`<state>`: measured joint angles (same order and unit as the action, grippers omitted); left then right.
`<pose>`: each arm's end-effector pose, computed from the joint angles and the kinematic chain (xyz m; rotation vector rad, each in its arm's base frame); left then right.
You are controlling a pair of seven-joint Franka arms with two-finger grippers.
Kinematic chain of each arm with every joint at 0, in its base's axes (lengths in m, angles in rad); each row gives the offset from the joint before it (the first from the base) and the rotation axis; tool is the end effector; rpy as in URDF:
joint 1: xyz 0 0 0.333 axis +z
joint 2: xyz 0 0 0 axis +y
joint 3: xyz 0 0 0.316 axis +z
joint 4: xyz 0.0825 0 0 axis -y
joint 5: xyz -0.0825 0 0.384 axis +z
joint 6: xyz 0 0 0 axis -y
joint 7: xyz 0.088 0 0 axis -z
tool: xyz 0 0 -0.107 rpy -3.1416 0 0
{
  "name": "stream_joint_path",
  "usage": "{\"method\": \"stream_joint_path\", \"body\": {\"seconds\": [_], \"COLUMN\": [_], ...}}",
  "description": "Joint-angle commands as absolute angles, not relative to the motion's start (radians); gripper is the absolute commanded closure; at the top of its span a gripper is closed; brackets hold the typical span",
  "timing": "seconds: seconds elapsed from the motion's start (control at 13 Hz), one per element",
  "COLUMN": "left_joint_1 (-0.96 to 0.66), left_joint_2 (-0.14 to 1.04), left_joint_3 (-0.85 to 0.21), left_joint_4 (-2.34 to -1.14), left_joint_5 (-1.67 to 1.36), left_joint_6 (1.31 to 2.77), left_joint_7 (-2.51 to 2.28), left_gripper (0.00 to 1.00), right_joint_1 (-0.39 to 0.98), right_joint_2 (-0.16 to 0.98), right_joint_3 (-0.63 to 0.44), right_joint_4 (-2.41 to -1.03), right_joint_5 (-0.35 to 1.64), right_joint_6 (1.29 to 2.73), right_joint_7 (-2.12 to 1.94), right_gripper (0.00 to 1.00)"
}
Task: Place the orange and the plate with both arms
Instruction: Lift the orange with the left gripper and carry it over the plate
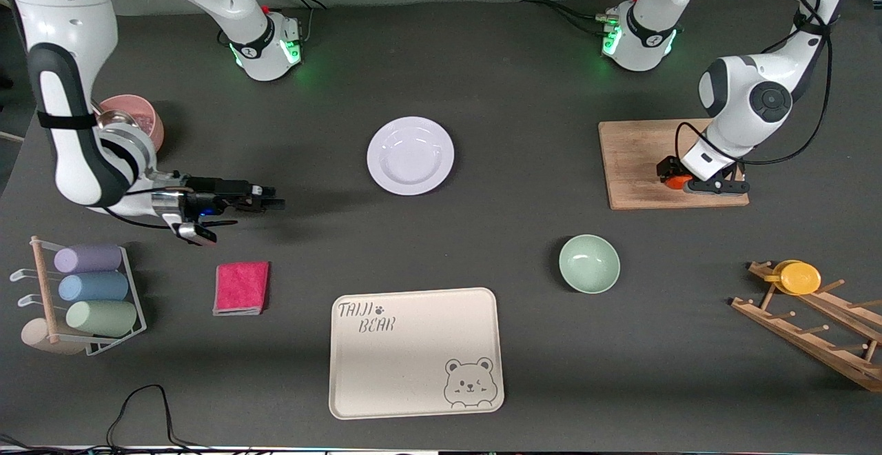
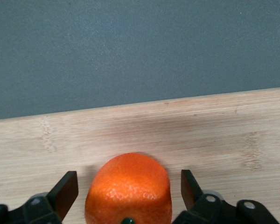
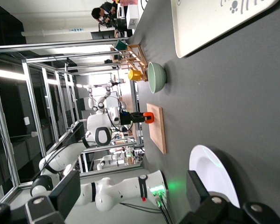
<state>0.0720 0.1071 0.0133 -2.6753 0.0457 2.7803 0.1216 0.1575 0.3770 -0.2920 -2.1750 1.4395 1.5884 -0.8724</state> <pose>0.4144 0.0336 0.2007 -3.1219 0.1236 0.0061 0.5224 0.0352 0.2377 -1.7626 0.1088 0.0673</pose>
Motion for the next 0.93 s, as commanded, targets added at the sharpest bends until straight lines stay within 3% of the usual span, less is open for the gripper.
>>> {"method": "stream_joint_path", "body": {"seconds": [0.0, 0.08, 0.15, 0.39, 0.85], "left_joint_1": [0.072, 0.072, 0.072, 0.072, 0.066], "left_joint_2": [0.1, 0.098, 0.097, 0.057, -0.109], "left_joint_3": [0.014, 0.014, 0.014, 0.012, 0.003], "left_joint_4": [-2.688, -2.688, -2.686, -2.651, -2.237], "left_joint_5": [0.054, 0.054, 0.054, 0.054, 0.054], "left_joint_6": [2.772, 2.766, 2.766, 2.693, 2.035], "left_joint_7": [0.118, 0.118, 0.115, 0.115, 0.101], "left_gripper": [0.32, 0.45, 0.51, 0.52, 0.51], "right_joint_1": [0.211, 0.221, 0.227, 0.262, 0.307], "right_joint_2": [0.385, 0.391, 0.397, 0.394, 0.373], "right_joint_3": [-0.299, -0.299, -0.298, -0.299, -0.302], "right_joint_4": [-2.187, -2.195, -2.198, -2.241, -2.388], "right_joint_5": [1.492, 1.506, 1.522, 1.562, 1.62], "right_joint_6": [1.67, 1.683, 1.683, 1.703, 1.735], "right_joint_7": [-0.9, -0.902, -0.914, -0.937, -1.038], "right_gripper": [0.0, 0.0, 0.0, 0.0, 0.0]}}
